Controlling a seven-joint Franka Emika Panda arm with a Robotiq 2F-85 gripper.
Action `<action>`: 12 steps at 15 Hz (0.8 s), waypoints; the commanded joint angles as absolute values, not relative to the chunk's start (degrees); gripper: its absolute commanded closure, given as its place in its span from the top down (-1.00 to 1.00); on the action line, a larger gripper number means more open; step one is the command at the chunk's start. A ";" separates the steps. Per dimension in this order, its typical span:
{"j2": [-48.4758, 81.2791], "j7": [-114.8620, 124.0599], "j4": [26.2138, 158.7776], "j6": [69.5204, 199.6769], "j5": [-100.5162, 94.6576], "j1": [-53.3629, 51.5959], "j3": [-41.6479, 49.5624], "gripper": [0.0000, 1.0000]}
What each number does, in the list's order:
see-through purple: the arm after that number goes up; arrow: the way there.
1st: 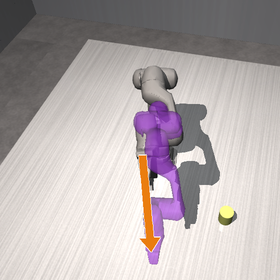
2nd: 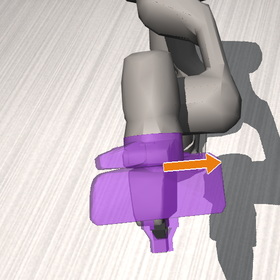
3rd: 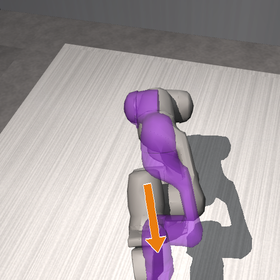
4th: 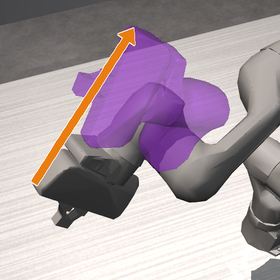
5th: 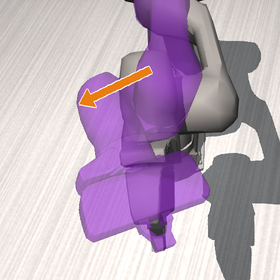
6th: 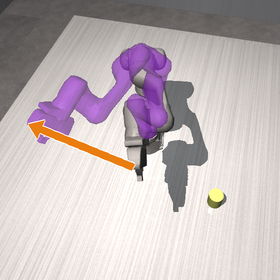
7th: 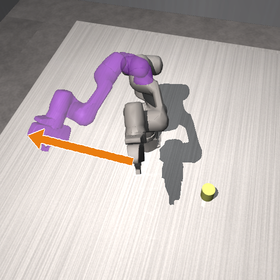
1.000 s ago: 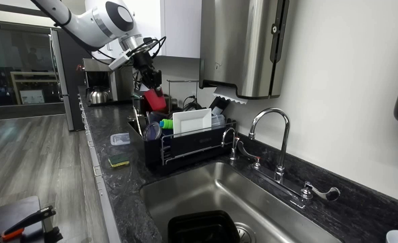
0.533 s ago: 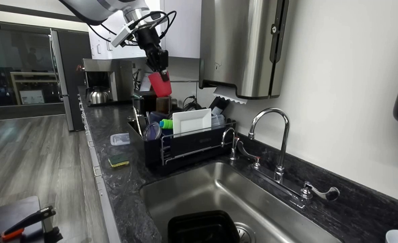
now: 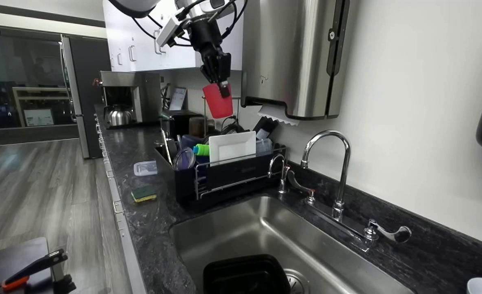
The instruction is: Take the pink cup from the dish rack and place it in the sink
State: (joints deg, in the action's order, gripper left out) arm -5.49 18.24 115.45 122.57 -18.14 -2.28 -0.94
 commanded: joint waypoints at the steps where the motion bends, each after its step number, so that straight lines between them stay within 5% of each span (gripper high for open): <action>1: -5.13 16.62 114.64 121.42 -16.10 0.57 0.80 -0.98; 12: -4.11 17.63 114.00 120.69 -13.69 8.19 8.36 -0.98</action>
